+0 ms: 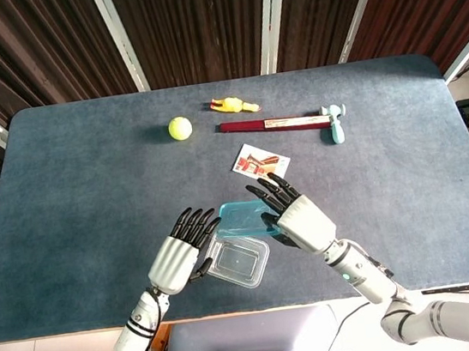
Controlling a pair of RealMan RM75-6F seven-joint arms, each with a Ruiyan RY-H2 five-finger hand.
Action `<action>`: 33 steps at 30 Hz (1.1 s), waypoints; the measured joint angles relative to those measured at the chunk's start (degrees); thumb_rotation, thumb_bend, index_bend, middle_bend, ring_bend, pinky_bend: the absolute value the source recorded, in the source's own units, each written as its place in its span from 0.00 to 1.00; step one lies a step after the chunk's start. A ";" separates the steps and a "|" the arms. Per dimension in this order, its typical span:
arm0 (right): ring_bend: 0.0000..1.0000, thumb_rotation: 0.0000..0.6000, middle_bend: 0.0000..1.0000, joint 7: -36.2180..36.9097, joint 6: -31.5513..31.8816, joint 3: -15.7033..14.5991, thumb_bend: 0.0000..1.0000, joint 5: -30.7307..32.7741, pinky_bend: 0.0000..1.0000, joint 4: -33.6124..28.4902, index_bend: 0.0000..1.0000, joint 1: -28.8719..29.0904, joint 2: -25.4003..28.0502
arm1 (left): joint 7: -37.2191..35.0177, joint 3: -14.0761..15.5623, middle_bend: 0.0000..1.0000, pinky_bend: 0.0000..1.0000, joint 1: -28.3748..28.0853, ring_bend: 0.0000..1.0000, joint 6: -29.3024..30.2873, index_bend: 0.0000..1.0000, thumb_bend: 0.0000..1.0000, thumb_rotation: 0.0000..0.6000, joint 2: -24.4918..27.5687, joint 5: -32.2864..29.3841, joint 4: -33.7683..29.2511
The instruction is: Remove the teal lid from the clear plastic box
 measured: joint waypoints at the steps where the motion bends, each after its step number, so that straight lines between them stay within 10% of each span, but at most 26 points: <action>1: 0.01 1.00 0.20 -0.38 0.07 0.15 0.77 0.08 0.06 0.15 0.78 0.01 0.22 | 0.12 -0.10 0.00 0.05 0.21 0.00 0.19 0.00 0.35 1.00 0.67 -0.15 -0.48; 11: 0.01 1.00 0.21 -3.54 -2.17 0.05 0.77 3.21 0.07 7.88 0.76 -1.03 2.43 | 1.77 -0.14 0.00 0.05 3.23 0.00 1.01 0.00 0.35 1.00 8.14 -3.70 -5.32; 17: 0.01 1.00 0.19 -1.06 -5.68 -1.88 0.68 4.98 0.07 16.04 0.52 -1.54 -0.19 | -0.07 -0.59 0.00 0.05 4.97 0.00 0.68 0.00 0.35 1.00 10.26 -6.82 -5.32; 21: 0.00 1.00 0.09 0.21 -8.89 -3.96 0.41 5.05 0.01 17.36 0.23 -1.45 -1.04 | -0.86 -0.78 0.00 0.05 5.45 0.00 0.43 0.00 0.35 1.00 10.53 -7.70 -3.92; 24: 0.00 1.00 0.01 -0.63 -10.89 -4.77 0.24 5.69 0.00 15.06 0.01 -1.60 -0.11 | -1.15 -0.85 0.00 0.05 5.92 0.00 0.60 0.00 0.35 1.00 11.01 -8.03 -3.08; 33: 0.00 1.00 0.00 -5.38 -16.60 -7.69 0.09 10.08 0.00 -4.92 0.00 -3.66 12.01 | -3.42 -0.21 0.00 0.05 9.70 0.00 4.48 0.00 0.35 1.00 16.46 -8.05 -4.16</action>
